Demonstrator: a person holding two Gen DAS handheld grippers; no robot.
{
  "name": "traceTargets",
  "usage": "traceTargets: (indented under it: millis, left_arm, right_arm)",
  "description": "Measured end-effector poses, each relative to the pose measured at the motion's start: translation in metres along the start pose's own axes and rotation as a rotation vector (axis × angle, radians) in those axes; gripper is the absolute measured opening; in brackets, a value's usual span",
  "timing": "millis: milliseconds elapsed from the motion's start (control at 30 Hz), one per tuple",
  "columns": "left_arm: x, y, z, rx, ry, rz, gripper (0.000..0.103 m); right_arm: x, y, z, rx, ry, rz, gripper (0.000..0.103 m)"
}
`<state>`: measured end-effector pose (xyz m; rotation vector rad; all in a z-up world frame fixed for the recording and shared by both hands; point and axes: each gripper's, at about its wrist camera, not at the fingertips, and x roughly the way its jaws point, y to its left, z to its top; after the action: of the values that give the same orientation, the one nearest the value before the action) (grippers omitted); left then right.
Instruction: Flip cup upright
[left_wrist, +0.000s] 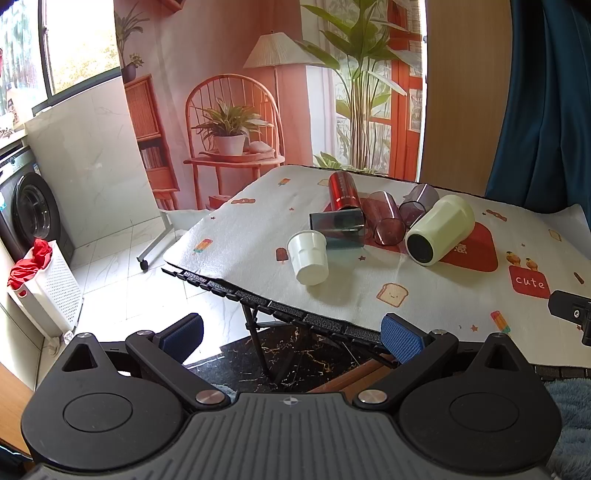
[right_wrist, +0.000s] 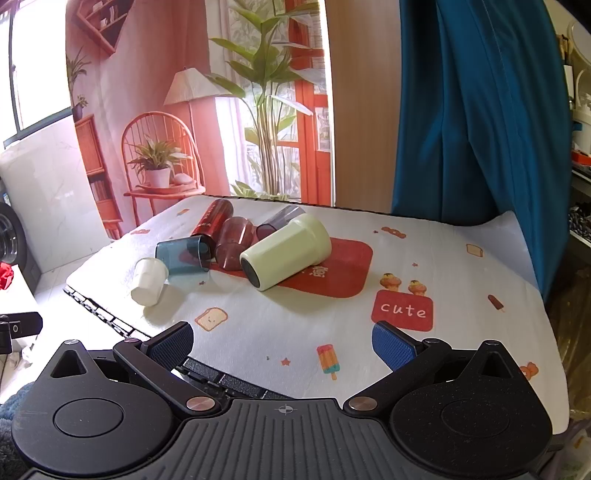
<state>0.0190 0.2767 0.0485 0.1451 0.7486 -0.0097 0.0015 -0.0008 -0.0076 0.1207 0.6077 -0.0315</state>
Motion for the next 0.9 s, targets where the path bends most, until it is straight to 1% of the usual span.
traceTargets:
  millis: [900]
  left_arm:
    - [0.0011, 0.0001, -0.0018, -0.004, 0.007, 0.001, 0.103]
  right_arm:
    - [0.0015, -0.0007, -0.0001, 0.002, 0.004, 0.002, 0.103]
